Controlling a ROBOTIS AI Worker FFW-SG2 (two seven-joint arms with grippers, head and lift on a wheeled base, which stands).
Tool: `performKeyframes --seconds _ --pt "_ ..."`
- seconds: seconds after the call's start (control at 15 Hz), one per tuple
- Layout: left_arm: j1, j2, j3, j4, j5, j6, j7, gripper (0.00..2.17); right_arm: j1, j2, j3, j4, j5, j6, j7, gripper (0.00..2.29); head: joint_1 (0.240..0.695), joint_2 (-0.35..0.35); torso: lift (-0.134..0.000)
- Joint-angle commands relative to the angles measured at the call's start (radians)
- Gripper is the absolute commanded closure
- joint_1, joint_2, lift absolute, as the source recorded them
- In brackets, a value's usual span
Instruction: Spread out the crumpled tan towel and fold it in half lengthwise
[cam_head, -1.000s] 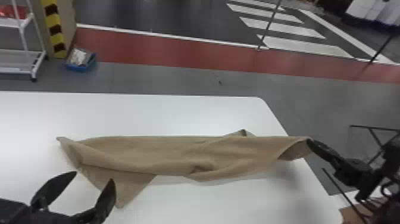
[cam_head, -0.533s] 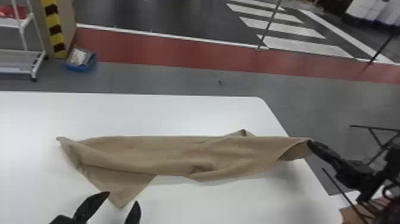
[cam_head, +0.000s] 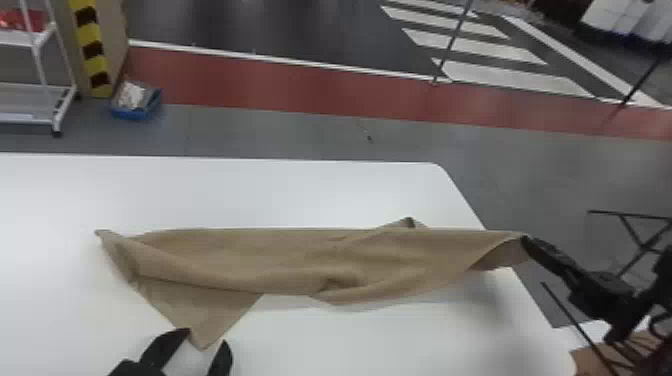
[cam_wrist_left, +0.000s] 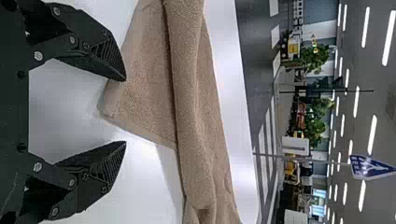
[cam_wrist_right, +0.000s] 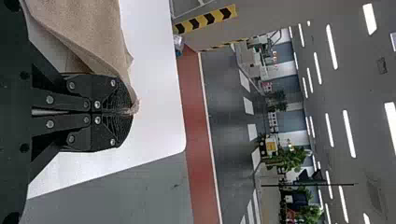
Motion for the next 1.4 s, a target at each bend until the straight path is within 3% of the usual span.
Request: performKeyframes --seconds 0.0,0.13,0.27,0.33,0.4,0.6,0.73,1.07,1.33 --pt "-0.004 0.0 -0.007 0.002 0.0 -0.001 0.005 0.54 0.0 -0.002 -0.004 0.0 -0.01 -0.001 0.0 1.75 0.695 -0.35 -0.125" --pt "-0.005 0.0 -0.007 0.002 -0.003 -0.001 0.008 0.96 0.0 -0.002 -0.004 0.0 -0.01 -0.004 0.0 1.75 0.695 -0.35 -0.125" --pt "-0.005 0.003 -0.009 0.0 -0.005 -0.014 0.021 1.12 0.0 -0.004 -0.004 0.0 -0.01 -0.004 0.0 1.75 0.695 -0.35 -0.125" --pt "-0.005 0.006 -0.013 -0.001 -0.005 -0.044 0.055 1.6 0.0 -0.004 -0.002 0.0 -0.01 -0.001 0.0 1.75 0.695 -0.35 -0.125" --pt "-0.004 0.007 -0.013 -0.006 -0.006 -0.057 0.064 1.74 0.0 -0.002 -0.002 0.0 -0.013 -0.001 0.0 1.75 0.695 -0.35 -0.125" --pt "0.015 0.014 0.005 -0.05 -0.005 -0.09 0.091 1.74 0.003 0.001 -0.002 -0.031 -0.019 0.015 0.008 1.75 0.695 -0.35 -0.125" --pt "0.05 0.02 0.065 -0.13 -0.005 -0.097 0.1 1.74 0.008 -0.001 -0.005 -0.069 -0.044 0.036 0.008 1.75 0.695 -0.35 -0.125" --pt "0.128 0.018 0.277 -0.313 0.04 -0.112 0.155 1.74 -0.012 -0.058 -0.013 -0.075 -0.044 0.073 0.008 1.75 0.695 -0.35 -0.125" --pt "0.134 0.018 0.361 -0.342 0.097 -0.106 0.161 1.74 -0.009 -0.047 -0.007 -0.071 -0.044 0.073 0.008 1.75 0.695 -0.35 -0.125"
